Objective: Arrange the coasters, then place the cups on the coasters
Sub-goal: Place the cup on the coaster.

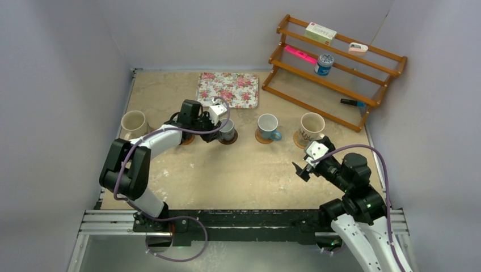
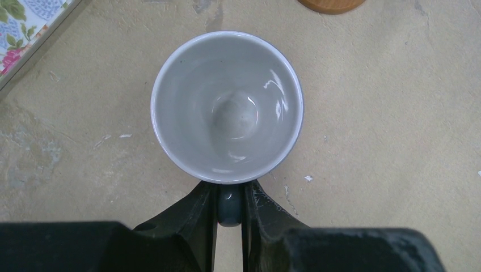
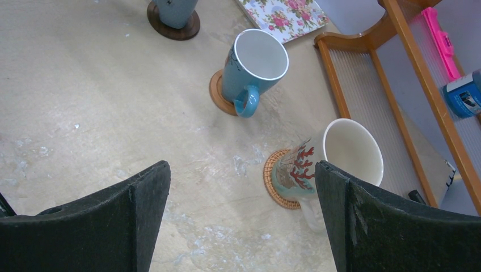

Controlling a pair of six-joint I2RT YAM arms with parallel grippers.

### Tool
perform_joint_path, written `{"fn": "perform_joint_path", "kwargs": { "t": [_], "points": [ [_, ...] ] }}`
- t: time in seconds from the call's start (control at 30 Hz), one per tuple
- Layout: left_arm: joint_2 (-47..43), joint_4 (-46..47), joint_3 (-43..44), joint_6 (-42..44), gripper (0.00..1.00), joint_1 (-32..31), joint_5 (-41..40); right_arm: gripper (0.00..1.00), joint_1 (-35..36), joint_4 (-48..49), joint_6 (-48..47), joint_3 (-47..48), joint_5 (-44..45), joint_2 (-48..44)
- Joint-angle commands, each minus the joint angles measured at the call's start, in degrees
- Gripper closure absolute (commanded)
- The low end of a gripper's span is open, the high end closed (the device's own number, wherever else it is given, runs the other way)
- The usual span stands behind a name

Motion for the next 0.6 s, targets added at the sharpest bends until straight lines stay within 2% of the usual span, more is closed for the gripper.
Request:
{"fn": "perform_joint_path", "kwargs": {
  "t": [0.0, 0.33, 0.57],
  "points": [
    [-2.56, 3.24, -1.54, -0.45, 1.0, 0.15, -0.86, 0.01, 0.01, 0.05, -0.56, -0.29, -1.05, -0.38],
    [-5.9, 4.94, -3.34, 0.62, 1.0, -0.95, -2.5, 0.01, -0.02, 0.06, -0.51, -0.27, -1.09, -0.36],
    [-5.02, 5.17, -3.19, 0.57, 0.96, -1.27, -1.71, 0.01, 0.03, 0.07, -0.59, -0.22, -1.09, -0.45]
  ]
}}
